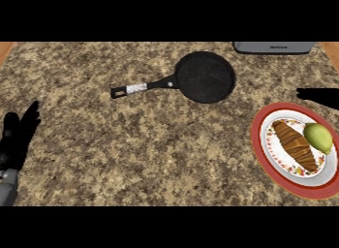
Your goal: Pick the croissant from the plate and place it in the pan
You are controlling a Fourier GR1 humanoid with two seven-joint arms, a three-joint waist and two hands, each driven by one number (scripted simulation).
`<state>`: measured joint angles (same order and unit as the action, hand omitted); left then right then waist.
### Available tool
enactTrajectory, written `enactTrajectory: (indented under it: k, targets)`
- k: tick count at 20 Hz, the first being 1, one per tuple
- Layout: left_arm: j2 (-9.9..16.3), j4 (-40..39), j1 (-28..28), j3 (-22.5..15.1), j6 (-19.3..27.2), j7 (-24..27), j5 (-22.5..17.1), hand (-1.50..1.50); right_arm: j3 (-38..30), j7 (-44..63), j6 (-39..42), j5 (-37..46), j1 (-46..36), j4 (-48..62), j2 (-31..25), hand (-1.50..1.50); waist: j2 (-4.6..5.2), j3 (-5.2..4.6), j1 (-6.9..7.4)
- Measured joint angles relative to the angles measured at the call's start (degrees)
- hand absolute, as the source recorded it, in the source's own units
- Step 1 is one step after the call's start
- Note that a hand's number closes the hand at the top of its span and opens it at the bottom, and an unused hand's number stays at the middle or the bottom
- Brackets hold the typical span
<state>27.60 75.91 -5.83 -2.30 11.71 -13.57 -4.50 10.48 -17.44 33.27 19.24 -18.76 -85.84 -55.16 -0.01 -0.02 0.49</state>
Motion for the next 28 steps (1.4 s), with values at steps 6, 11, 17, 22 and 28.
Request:
enactTrajectory:
  k: [6, 11, 17, 22, 28]
  targets:
    - [-1.57, -3.13, -1.46, 1.6, -0.94, 1.68, 1.65, 0.0, 1.5, -0.49, -1.66, 8.49, 1.53, 1.42, 4.23, -1.5, 0.05, 0.02, -0.29]
    - [-1.11, -1.88, -0.18, 3.46, -2.79, 1.42, 1.96, 0.0, 1.32, -1.51, -3.99, 14.78, 2.89, 3.04, 6.68, -1.5, 0.03, 0.03, -0.27]
    - [-2.43, -2.8, -0.27, 5.06, -3.8, 2.36, 3.41, 0.0, 1.07, -3.93, -5.61, 21.81, 3.66, 5.92, 9.41, -1.5, 0.03, 0.04, -0.32]
    - [-3.21, -2.27, -0.83, 6.24, -4.76, 1.53, 4.7, 0.0, -0.31, -4.31, -3.94, 24.81, 5.58, 3.97, 11.38, -1.5, -0.01, 0.03, -0.46]
    - [-4.35, -0.99, -0.27, 7.34, -5.42, 0.87, 6.19, 0.0, -0.71, -4.96, -4.88, 29.22, 3.44, 7.37, 16.47, -1.5, 0.01, 0.02, -0.3]
